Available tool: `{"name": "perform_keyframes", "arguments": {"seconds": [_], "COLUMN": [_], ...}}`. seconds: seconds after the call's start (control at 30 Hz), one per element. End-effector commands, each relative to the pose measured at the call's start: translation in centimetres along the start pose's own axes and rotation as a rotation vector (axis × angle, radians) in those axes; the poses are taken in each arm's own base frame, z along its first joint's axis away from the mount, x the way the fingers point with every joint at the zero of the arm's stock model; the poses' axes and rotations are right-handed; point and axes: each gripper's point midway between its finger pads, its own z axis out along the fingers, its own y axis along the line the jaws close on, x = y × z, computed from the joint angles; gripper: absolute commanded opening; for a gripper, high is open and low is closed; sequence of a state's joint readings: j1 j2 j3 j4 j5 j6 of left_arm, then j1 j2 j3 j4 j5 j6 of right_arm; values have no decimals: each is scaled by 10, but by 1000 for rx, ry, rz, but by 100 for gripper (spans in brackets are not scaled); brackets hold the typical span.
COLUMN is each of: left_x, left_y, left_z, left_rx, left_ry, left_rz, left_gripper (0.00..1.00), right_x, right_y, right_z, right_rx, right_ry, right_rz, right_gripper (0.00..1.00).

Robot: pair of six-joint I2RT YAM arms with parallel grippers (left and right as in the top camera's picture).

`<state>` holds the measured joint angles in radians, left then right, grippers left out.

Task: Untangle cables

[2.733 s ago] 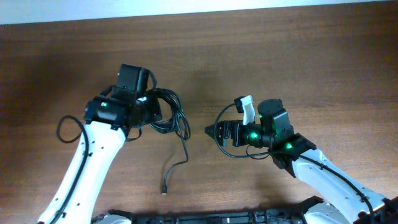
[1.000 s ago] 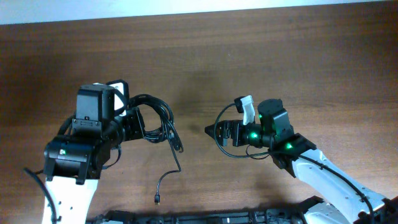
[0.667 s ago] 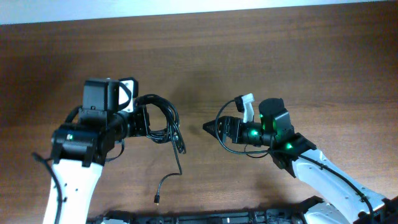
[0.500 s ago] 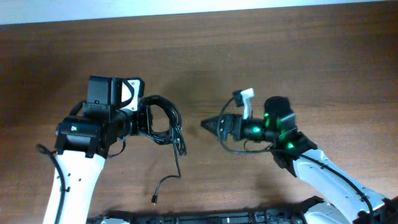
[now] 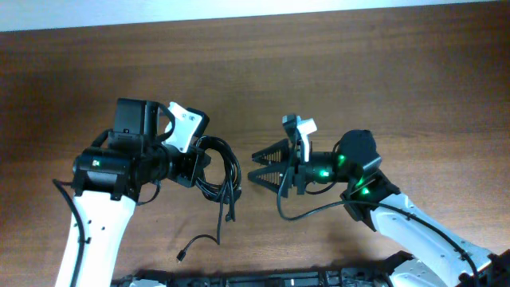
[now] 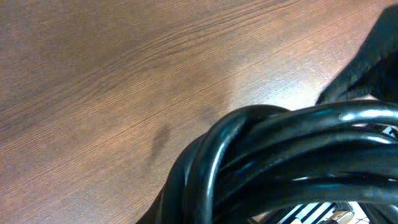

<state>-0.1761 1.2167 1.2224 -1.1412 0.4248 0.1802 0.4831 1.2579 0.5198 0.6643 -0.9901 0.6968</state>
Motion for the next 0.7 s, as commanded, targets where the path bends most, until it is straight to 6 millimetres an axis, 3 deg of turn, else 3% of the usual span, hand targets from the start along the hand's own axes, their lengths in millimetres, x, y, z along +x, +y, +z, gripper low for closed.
{"name": "perform_keyframes", "arguments": {"seconds": [0.0,0.07,0.2,0.4,0.5,0.6,0.67], "left_x": [0,4,3,2,1,1,0], "left_y": [7,27,27,-21,-31,-32,-35], "left_z": [0,-2,-2,11,15,11,4], "left_rx": [-40,-156,-157,-35,-40,-41,-42], "left_ry": [6,23,19,38,39,30,0], "left_rz": [10,-42,-53,73,118,94,103], "left_gripper": [0,0,0,0,0,0,8], "right_x": [-17,-22,-21,-15,2,14,14], "right_y": [-8,-1,2,2,-15,-34,-36], "right_z": [8,13,20,31,32,26,25], "right_rx": [92,84,96,119,169,238,243], "right_ry": [-103,-135,-151,-158,-104,-65,-64], "right_rz": [19,6,2,13,81,154,165], "right_gripper": [74,73,70,59,7,4,4]}}
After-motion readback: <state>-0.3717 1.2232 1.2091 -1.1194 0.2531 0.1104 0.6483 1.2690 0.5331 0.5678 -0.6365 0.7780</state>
